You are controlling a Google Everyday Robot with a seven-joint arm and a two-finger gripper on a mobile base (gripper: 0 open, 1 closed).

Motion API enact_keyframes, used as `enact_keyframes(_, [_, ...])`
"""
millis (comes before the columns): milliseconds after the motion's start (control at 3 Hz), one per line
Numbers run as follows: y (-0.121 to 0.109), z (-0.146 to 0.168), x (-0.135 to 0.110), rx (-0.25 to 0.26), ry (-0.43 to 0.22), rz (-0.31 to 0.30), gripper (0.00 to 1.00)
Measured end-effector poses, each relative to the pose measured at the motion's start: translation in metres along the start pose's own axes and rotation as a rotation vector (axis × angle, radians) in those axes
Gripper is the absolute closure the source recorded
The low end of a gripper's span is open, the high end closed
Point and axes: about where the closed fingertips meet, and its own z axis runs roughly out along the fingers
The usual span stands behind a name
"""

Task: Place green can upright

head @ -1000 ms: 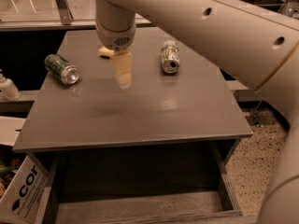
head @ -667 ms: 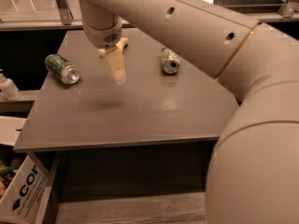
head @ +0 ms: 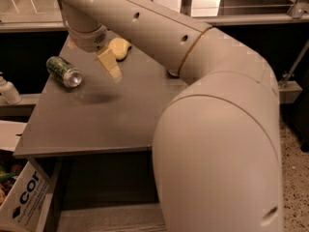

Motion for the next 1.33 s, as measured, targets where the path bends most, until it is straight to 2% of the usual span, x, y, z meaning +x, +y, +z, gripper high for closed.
enact_keyframes(667, [-0.041, 0.009, -0.018, 0.064, -0.11, -0.308, 0.0])
enact_keyframes(1000, [-0.041, 0.009, -0.018, 0.064, -0.11, -0.308, 0.0])
enact_keyframes(1333, [-0.041, 0.009, -0.022, 0.106, -0.12, -0.338, 0.0])
